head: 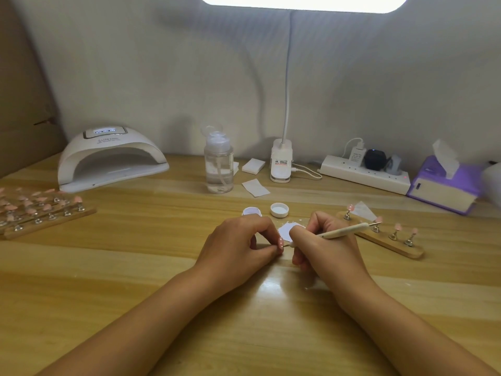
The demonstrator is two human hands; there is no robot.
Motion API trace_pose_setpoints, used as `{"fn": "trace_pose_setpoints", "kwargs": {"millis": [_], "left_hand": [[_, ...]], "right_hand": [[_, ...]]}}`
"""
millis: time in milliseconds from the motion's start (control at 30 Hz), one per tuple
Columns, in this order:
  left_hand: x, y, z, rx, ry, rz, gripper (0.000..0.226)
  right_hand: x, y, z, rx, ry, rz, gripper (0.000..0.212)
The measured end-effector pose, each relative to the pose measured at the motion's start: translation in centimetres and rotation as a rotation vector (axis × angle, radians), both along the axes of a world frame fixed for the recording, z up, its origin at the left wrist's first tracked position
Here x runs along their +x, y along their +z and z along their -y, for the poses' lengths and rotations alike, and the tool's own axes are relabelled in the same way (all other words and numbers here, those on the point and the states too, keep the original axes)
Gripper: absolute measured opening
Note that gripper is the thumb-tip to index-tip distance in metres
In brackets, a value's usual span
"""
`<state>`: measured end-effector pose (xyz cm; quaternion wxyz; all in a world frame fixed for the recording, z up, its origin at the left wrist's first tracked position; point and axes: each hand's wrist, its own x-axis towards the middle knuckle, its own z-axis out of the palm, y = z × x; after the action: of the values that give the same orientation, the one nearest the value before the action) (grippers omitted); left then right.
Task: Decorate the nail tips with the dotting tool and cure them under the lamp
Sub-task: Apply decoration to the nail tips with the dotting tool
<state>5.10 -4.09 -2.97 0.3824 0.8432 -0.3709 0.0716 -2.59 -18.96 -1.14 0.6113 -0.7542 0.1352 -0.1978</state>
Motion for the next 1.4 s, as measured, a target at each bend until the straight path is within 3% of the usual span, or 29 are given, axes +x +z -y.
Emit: {"fn": "trace_pose_setpoints", "kwargs": {"millis": [500, 733, 833, 933, 1033, 1133, 1300, 1400], "left_hand": [[0.0, 0.0, 0.0, 0.004, -0.002, 0.001, 0.010], [-0.2, 0.0, -0.1, 0.006, -0.003, 0.015, 0.011], [-0.2, 0.1, -0.1, -0.049, 0.004, 0.028, 0.009], [-0.5, 0.3, -0.1, -0.100, 0.002, 0.046, 0.008], [-0.8, 0.5, -0.2, -0.144, -0.007, 0.077, 0.006], [-1.0, 0.6, -0.3, -0.165, -0.008, 0.105, 0.009], [-1.2, 0.7, -0.4, -0.126, 0.000, 0.109, 0.009], [-1.1, 0.6, -0.4, -0.066, 0.032, 0.067, 0.007]], "right_hand": [[0.0, -0.1, 0.0, 0.015, 0.000, 0.012, 0.024], [-1.3, 1.0, -0.3, 0.159, -0.093, 0.318, 0.027], [-1.4, 1.3, 0.0, 0.057, -0.139, 0.369, 0.024], [-1.5, 1.1, 0.4, -0.193, -0.052, 0.403, 0.008], [-1.8, 0.2, 0.7, -0.456, 0.014, 0.358, 0.013], [-1.9, -0.5, 0.5, -0.557, 0.053, 0.302, 0.023], [-1.7, -0.5, 0.2, -0.512, 0.035, 0.297, 0.011], [-1.8, 0.0, 0.1, -0.213, -0.002, 0.238, 0.010]]}}
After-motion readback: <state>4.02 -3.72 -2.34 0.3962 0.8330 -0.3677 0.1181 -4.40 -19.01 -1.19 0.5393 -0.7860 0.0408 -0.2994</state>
